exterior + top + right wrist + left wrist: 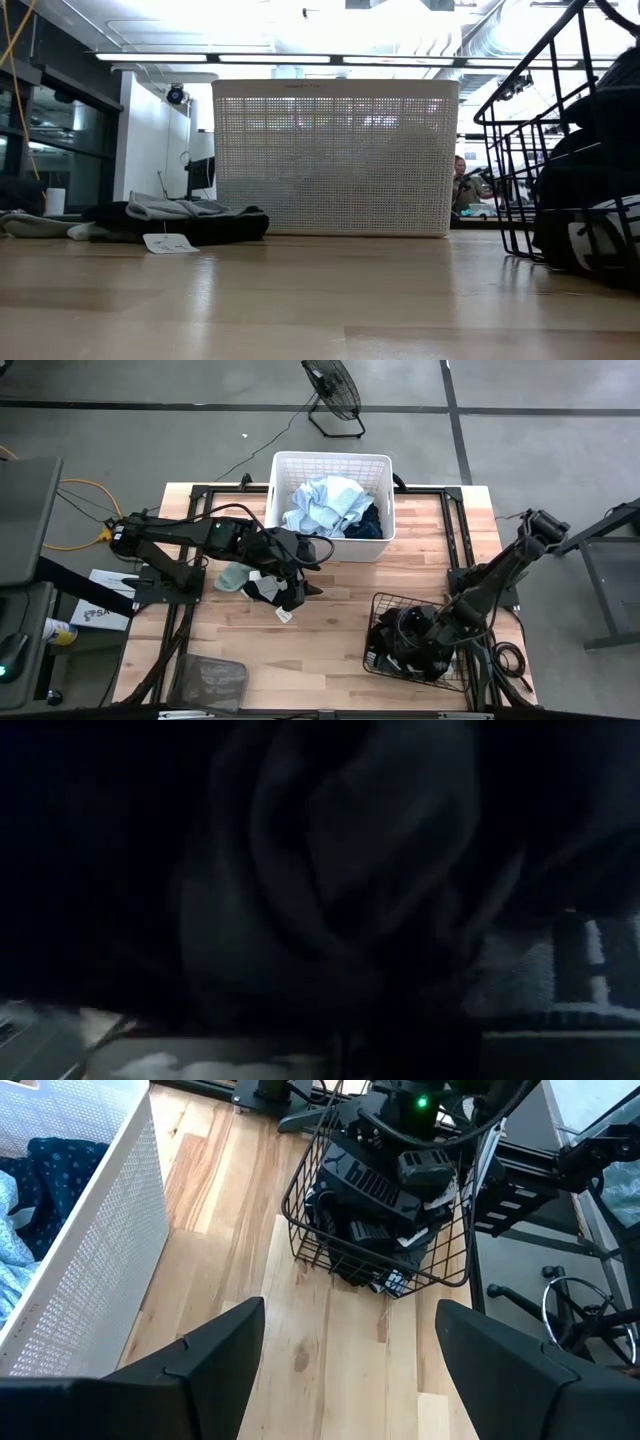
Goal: Pick & Place Cloths
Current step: Put the black boxer into the wire basket
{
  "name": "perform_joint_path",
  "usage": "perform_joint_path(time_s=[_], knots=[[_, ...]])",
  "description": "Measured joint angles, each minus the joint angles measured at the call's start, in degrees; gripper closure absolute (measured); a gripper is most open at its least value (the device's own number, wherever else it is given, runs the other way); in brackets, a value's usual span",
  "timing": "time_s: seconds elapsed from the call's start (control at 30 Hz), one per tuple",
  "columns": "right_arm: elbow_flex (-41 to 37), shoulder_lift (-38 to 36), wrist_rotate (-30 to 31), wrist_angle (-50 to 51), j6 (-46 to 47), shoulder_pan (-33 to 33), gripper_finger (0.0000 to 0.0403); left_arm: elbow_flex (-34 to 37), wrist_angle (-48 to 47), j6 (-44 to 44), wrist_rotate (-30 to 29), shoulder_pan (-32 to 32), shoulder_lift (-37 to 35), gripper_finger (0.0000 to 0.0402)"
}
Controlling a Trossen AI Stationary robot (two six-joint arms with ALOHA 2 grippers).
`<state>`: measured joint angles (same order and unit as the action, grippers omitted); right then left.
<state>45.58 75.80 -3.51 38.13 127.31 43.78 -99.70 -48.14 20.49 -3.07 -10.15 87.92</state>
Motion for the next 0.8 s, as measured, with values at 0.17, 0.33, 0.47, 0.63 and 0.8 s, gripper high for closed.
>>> perform_joint_path(time_s=[0.17, 0.33, 0.47, 0.63, 0.8], knots=[[0.0, -4.5, 1.8, -2.0, -0.4, 0.0, 0.0399, 0.0, 0.0, 0.8, 0.0, 0.0, 0.0, 0.0112], [0.0, -9.9, 3.6, -4.0, -4.5, 0.0, 0.0399, 0.0, 0.0, 1.1, 0.0, 0.0, 0.0, 0.0112], [0.0, -13.9, 3.6, -4.0, -8.0, 0.0, 0.0399, 0.0, 0.0, 1.0, 0.0, 0.0, 0.0, 0.0112], [0.0, -18.5, 4.7, -4.1, -14.1, 0.0, 0.0399, 0.0, 0.0, 1.5, -0.1, 0.0, 0.0, 0.0112], [0.0, -22.9, 7.8, -4.1, -21.8, 0.0, 0.0399, 0.1, 0.0, 4.0, -2.0, 0.0, 0.0, 0.0112]])
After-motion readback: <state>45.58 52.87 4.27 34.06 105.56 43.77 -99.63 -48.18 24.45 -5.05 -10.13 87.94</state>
